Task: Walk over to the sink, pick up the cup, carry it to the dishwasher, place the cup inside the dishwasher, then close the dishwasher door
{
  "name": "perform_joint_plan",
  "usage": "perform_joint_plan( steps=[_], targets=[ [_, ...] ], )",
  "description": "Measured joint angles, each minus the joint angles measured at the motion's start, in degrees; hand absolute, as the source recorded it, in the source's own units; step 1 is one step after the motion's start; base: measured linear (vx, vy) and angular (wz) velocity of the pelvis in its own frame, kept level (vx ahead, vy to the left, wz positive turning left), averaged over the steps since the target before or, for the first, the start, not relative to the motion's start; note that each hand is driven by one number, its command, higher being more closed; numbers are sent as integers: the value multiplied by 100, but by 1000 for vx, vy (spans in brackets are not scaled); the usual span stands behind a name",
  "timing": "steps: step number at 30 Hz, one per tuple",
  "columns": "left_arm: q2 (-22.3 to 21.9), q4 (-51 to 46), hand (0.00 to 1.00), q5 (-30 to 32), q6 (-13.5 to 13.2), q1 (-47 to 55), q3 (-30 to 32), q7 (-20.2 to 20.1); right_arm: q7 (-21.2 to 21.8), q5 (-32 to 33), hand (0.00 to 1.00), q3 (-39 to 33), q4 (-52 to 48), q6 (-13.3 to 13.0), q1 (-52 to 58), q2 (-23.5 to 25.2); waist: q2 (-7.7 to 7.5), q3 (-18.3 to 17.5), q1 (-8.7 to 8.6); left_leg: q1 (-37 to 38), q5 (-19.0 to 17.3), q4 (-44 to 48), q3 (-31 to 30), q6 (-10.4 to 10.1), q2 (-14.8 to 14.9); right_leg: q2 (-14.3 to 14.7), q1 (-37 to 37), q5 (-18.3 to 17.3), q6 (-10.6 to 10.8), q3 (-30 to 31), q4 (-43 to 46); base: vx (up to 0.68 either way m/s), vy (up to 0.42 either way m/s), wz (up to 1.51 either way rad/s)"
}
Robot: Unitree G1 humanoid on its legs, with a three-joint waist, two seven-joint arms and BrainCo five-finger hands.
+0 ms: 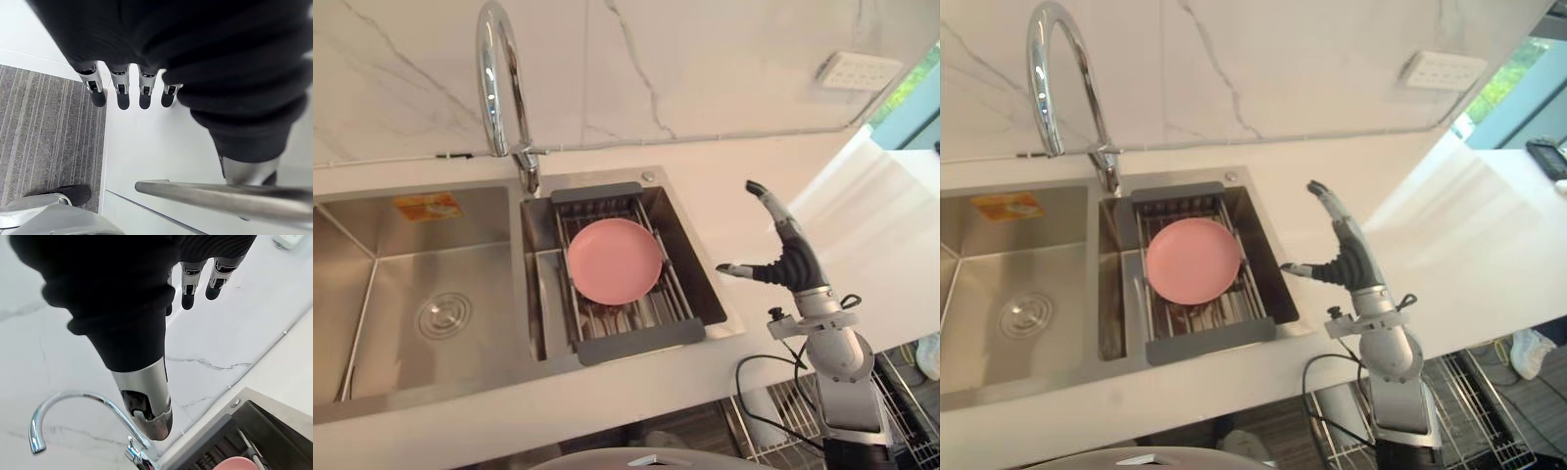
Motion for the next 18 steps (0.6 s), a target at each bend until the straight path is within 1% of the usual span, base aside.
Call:
perform_joint_plan(
  steps=[1, 5, 9, 13, 16, 17, 18],
  targets=[
    [0, 18, 0, 2, 18, -10, 12, 3, 56, -264, 0, 98, -1, -2, -4, -87, -19, -12, 13, -6, -9, 9, 39, -12, 5, 7, -32, 7, -8, 53, 0, -44, 11, -19],
    [58, 27, 0, 12, 61, -6, 35, 2, 372, -798, 0, 389, -107, -9, -7, -243, -67, -36, 29, -43, -80, 74, 70, -58, 38, 10, -39, 22, -26, 49, 0, -38, 11, -10],
    [100, 28, 0, 19, 73, 2, 34, -3, 674, -1108, 0, 692, -262, -139, -24, -521, -129, -93, 35, -77, -81, 69, 76, -63, 42, 14, -73, 33, -34, 49, 1, -7, 1, -2],
    [105, 28, 0, 36, 126, -15, 34, -4, 779, -1451, 0, 1041, -248, -203, -153, -642, -156, -117, 40, -110, -64, 59, 65, -44, 39, 13, -98, 79, -7, 45, 1, 5, 18, 2],
    [104, 27, 0, 62, 179, -39, 33, 1, 732, -1823, 0, 1308, -193, -297, -312, -646, -150, -119, 78, -109, -59, 59, 60, -40, 39, 14, -94, 94, -5, 45, 0, -5, 11, 0],
    [104, 27, 0, 63, 182, -41, 34, 1, 727, -1871, 0, 1333, -184, -299, -325, -648, -149, -119, 85, -109, -58, 59, 59, -40, 39, 13, -94, 94, -5, 45, 0, 0, 0, 0],
    [109, 28, 0, 63, 193, -39, 35, 0, 660, -2069, 0, 1425, -175, -308, -348, -660, -149, -124, 106, -110, -57, 58, 55, -38, 39, 13, -91, 94, -4, 43, 0, 0, 0, 0]
  ],
)
